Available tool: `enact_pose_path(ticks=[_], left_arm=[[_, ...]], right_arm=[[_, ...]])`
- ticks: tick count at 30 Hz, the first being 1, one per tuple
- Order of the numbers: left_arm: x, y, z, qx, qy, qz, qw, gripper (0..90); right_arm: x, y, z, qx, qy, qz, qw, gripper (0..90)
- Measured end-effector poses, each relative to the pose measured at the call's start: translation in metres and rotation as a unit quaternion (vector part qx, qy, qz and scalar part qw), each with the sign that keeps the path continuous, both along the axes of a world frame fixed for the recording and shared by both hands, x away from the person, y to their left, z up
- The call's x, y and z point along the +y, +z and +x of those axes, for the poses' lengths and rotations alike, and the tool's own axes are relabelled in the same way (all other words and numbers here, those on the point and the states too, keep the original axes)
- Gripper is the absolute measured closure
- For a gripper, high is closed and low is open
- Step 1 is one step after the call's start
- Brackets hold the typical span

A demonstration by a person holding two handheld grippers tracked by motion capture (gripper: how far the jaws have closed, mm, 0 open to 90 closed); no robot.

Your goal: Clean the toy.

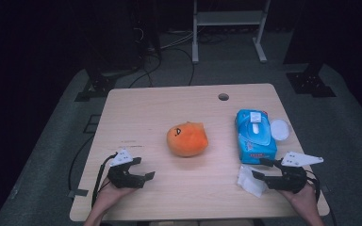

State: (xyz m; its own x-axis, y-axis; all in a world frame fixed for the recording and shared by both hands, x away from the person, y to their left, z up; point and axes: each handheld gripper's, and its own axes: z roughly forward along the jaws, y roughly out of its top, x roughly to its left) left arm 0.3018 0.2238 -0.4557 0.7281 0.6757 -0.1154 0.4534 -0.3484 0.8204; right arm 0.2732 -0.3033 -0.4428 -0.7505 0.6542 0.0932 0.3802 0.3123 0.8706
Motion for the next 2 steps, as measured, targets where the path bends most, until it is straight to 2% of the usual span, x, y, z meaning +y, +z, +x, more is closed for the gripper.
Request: enact_pose_path(ticks=[2], left_arm=[[-0.0001,-0.0001,-0.0002,-0.002,0.001,0.002,1.0000,14.2]], right_arm=[[-0.0015,0.0002,-0.0006,-0.001,-0.002,0.004,1.0000,37.4]])
